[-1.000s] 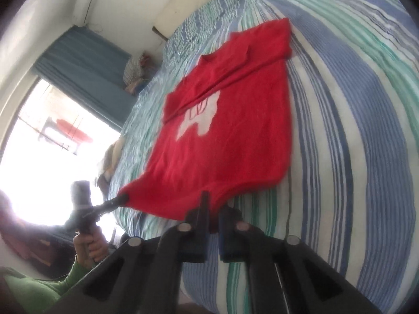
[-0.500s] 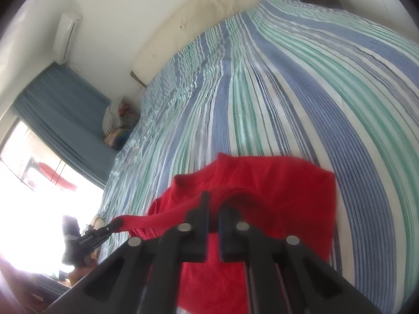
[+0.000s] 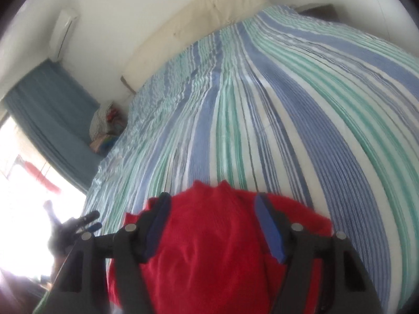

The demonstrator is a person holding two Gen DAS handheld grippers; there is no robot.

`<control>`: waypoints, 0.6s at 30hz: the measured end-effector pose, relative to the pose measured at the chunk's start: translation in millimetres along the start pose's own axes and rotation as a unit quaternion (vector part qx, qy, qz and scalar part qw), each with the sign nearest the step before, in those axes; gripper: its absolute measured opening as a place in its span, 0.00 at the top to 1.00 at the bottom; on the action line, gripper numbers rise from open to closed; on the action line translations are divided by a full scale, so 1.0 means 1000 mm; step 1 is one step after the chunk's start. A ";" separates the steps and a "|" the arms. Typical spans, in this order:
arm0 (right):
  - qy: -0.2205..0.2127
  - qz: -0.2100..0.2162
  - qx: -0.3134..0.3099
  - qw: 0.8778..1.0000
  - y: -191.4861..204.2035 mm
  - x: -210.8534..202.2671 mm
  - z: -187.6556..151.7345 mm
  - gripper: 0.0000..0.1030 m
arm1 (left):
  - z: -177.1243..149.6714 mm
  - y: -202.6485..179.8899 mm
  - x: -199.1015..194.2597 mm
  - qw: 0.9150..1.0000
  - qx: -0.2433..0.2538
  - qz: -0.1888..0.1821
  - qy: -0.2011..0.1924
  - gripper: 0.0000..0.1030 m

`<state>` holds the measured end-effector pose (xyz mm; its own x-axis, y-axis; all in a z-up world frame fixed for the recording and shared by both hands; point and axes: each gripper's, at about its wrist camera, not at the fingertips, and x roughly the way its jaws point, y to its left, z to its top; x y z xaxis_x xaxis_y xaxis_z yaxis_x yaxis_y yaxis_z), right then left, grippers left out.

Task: Fold small clothes
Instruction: 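Grasp the hem with both grippers and fold it up onto the collar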

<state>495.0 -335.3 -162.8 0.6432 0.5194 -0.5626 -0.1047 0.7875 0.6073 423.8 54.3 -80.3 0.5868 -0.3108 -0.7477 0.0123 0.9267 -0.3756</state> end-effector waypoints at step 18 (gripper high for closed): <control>0.047 -0.125 -0.139 0.981 -0.007 -0.106 -0.145 0.23 | -0.168 -0.036 -0.081 0.983 0.131 0.123 -0.035 0.04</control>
<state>317.5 -347.7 -189.3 0.6032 0.3173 -0.7317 -0.1638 0.9472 0.2757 239.3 10.8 -98.0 0.6522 -0.0627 -0.7555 0.0651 0.9975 -0.0266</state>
